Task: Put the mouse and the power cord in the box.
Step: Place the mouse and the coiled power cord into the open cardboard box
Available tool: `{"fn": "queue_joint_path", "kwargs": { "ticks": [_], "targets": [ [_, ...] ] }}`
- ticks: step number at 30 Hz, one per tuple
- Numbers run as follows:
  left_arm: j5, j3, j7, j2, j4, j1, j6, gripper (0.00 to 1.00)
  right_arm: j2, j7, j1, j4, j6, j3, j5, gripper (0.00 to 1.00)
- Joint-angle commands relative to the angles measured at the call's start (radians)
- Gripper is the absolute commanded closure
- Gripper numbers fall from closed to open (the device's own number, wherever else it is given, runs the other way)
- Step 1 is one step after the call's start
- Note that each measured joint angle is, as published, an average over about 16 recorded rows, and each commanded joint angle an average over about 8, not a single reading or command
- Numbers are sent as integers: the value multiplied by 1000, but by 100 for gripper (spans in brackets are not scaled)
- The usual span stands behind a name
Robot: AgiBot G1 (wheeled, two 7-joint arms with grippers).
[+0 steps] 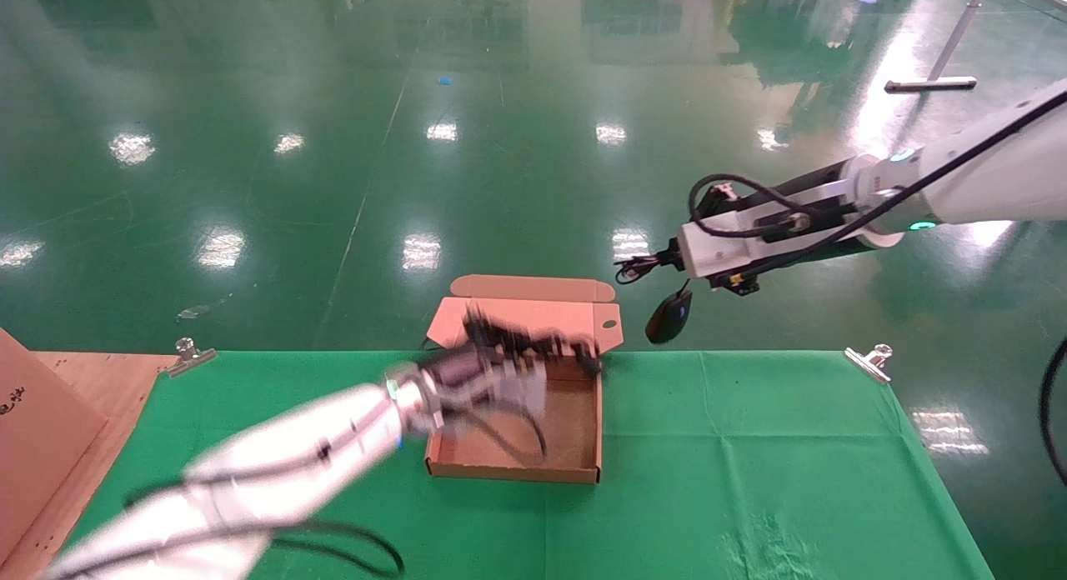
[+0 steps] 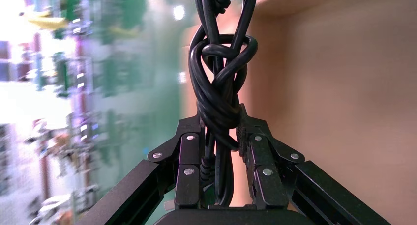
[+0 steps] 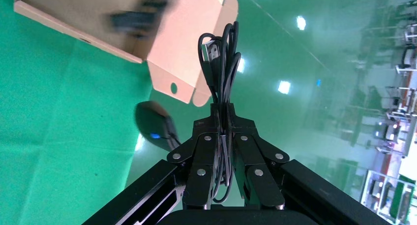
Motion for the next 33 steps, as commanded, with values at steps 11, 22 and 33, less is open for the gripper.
{"fn": "queue_joint_path", "kwargs": {
  "ticks": [11,22,33],
  "targets": [
    [7,232,-161,0,52,23,-128,43,4,-56,3,-49,-11,18,26,100],
    [-45,341,-268,-2,70,-26,-97,0,-21,-71,-9,-75,-9,16,24,100],
    [-97,407,-328,-8,63,-50,-103,0,-56,-57,2,-82,-21,15,23,100]
  ]
}}
